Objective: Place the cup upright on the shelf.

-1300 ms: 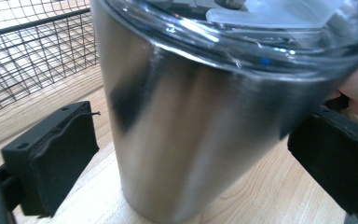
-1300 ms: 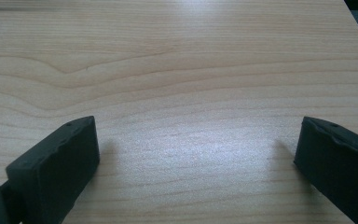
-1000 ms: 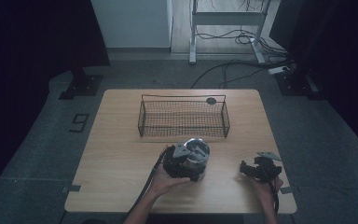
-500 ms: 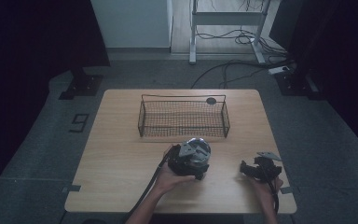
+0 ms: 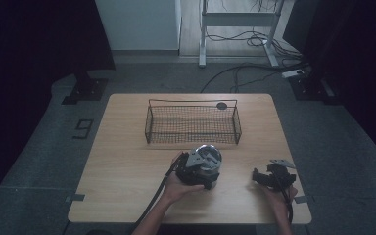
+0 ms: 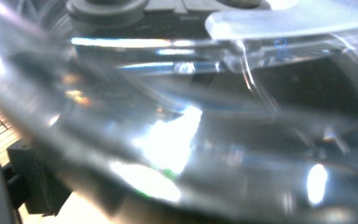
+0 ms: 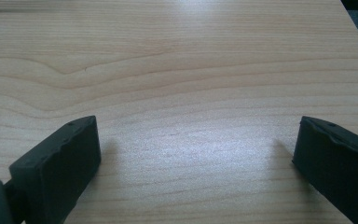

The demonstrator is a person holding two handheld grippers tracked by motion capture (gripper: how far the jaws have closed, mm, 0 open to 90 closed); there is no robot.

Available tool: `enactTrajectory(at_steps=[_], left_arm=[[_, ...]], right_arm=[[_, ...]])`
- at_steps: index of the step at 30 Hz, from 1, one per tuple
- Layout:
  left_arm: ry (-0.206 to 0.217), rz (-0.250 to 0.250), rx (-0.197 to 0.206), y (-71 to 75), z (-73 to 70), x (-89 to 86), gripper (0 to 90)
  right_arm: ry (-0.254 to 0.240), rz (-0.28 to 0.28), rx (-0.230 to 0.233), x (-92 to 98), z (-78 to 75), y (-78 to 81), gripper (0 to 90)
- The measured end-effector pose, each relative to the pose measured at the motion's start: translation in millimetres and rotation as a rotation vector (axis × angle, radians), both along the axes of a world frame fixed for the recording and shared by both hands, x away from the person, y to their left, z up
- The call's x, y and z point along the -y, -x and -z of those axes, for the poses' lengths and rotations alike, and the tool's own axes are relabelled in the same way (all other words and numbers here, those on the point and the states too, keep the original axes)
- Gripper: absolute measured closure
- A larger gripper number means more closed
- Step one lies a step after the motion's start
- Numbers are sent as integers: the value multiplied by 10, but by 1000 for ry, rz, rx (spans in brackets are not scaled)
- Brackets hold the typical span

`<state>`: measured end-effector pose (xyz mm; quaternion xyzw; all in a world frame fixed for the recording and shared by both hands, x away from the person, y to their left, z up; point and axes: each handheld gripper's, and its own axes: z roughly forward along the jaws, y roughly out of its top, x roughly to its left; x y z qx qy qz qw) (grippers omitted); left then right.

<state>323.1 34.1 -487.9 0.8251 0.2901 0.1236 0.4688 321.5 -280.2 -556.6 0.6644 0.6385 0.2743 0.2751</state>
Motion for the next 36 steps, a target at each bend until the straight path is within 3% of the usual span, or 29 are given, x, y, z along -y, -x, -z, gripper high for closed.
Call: enactTrajectory(at_steps=[5, 16, 36], left_arm=[[34, 1, -7, -26, -20, -46, 40], [94, -3, 34, 31, -164, -177, 41], [118, -29, 82, 75, -522, -442, 42]], right_arm=[[0, -1, 0, 2, 0, -1, 5], [1, 1, 2, 6, 0, 3, 10], [2, 7, 2, 6, -2, 11, 15]])
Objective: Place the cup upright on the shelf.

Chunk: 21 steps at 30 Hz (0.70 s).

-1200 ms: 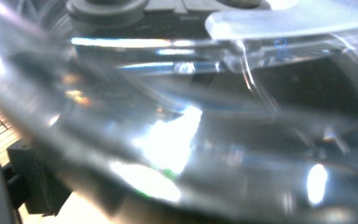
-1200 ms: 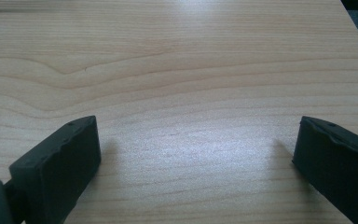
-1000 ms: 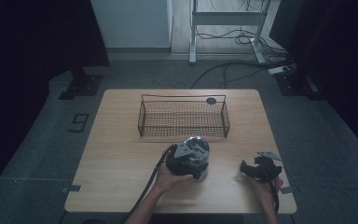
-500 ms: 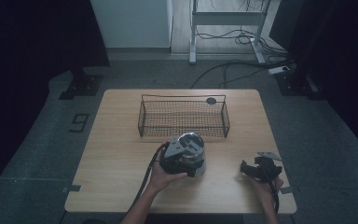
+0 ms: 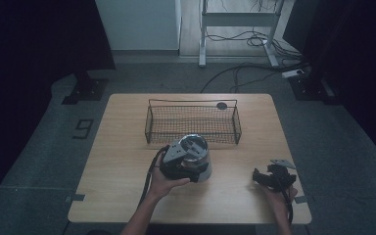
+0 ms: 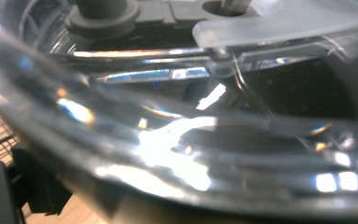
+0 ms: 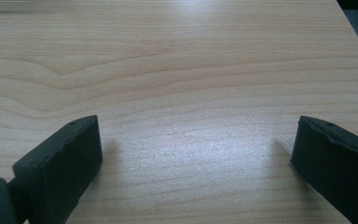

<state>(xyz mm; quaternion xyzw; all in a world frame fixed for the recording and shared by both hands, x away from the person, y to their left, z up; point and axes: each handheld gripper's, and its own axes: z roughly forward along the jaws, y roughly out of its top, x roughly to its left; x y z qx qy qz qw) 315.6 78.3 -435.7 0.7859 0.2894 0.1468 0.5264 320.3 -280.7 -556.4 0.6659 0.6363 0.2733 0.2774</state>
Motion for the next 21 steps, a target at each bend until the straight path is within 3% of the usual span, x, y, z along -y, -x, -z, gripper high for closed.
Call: enactTrajectory(at_steps=[14, 21], left_arm=[[35, -33, 9, -139, -202, -151, 42], [33, -44, 22, -182, -285, -189, 42]], right_arm=[[0, 3, 2, 1, 0, 0, 18], [-1, 3, 2, 0, 0, -1, 18]])
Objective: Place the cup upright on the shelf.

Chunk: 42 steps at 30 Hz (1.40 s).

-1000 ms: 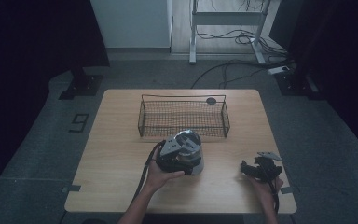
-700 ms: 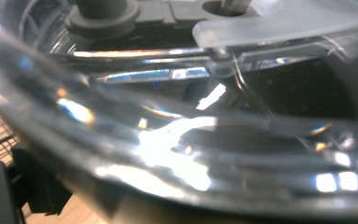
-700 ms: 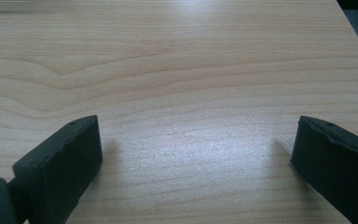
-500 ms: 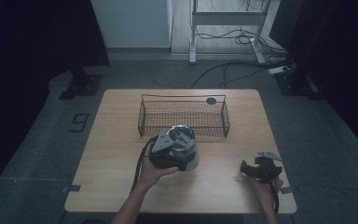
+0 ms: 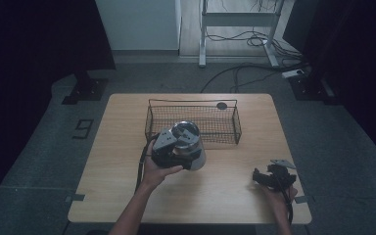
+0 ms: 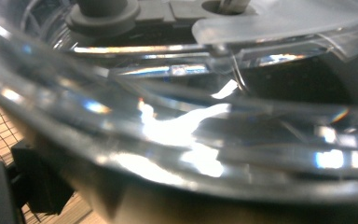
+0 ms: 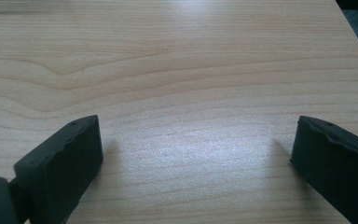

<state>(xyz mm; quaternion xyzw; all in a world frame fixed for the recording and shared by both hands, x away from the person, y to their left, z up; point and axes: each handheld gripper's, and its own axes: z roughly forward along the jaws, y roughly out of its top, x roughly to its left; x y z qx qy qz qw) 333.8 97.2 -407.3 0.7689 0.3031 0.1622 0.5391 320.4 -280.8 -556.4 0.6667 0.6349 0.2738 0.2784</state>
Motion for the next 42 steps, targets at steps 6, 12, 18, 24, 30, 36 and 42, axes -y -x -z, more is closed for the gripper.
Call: enactTrajectory(at_steps=[6, 12, 18, 24, 30, 36, 42], left_arm=[[8, -13, -4, -54, -40, -38, 42], [-5, -20, -6, -103, -70, -28, 42], [13, -23, -8, -177, -112, -22, 42], [26, -40, -5, -281, -186, -37, 42], [40, -56, 2, -337, -262, -75, 42], [56, -68, 1, -377, -323, -112, 42], [62, -69, 4, -429, -398, -97, 42]], right_arm=[[0, 2, -2, 1, -2, 1, 21], [-1, 3, -1, 1, -2, 1, 21], [-1, 3, -1, 1, -2, 2, 22], [-1, 4, -2, 1, -2, 2, 22], [-2, 4, -2, 1, -2, 2, 22], [-2, 4, -2, 1, -2, 2, 23], [-1, 4, -2, 1, -2, 2, 23]])
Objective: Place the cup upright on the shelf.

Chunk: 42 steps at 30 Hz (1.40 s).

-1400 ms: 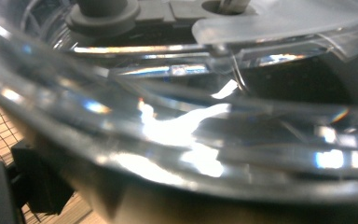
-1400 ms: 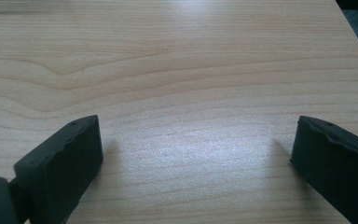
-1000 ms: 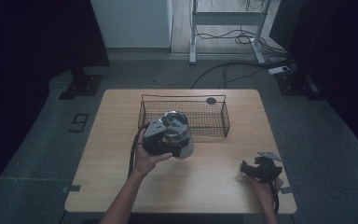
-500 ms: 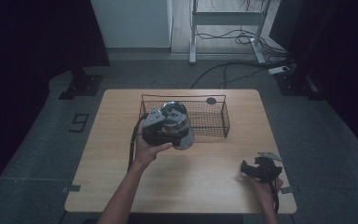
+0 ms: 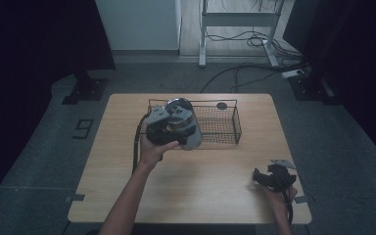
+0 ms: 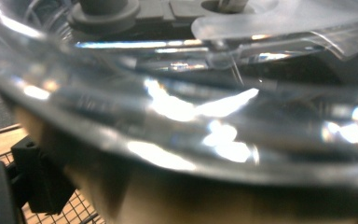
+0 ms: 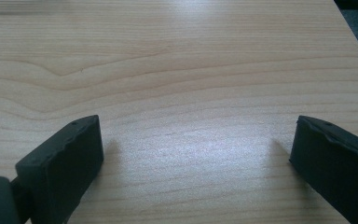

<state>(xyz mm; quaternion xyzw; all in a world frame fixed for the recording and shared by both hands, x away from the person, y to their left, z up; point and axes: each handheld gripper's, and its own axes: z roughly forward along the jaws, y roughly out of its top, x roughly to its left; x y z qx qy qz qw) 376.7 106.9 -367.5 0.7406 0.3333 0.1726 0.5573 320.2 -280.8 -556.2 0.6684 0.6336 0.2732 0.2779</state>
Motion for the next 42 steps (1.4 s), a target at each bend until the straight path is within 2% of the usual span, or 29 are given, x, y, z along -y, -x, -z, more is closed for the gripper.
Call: enactTrajectory(at_steps=[6, 11, 20, 24, 27, 33, 39, 42], left_arm=[[-29, -5, 17, -27, -70, 35, 42], [-17, -12, 4, -75, -90, 16, 42], [-18, -34, -9, -175, -84, 5, 42], [-30, -38, -9, -254, -105, 13, 42], [-23, -38, -12, -316, -113, 25, 42], [-49, -44, -12, -447, -126, 45, 42], [-56, -47, -6, -573, -149, 76, 42], [-45, -52, -15, -618, -144, 77, 42]], right_arm=[[2, -1, -1, 2, 0, 0, 23], [3, -2, 0, 2, 1, 0, 23], [1, -1, 2, 2, 2, -1, 23], [1, -1, 2, 2, 1, 1, 23], [1, 1, 5, 2, 3, 0, 25], [1, 4, 8, 2, 5, 1, 29], [2, 5, 8, 3, 5, 0, 30], [2, 5, 7, 4, 4, 1, 31]])
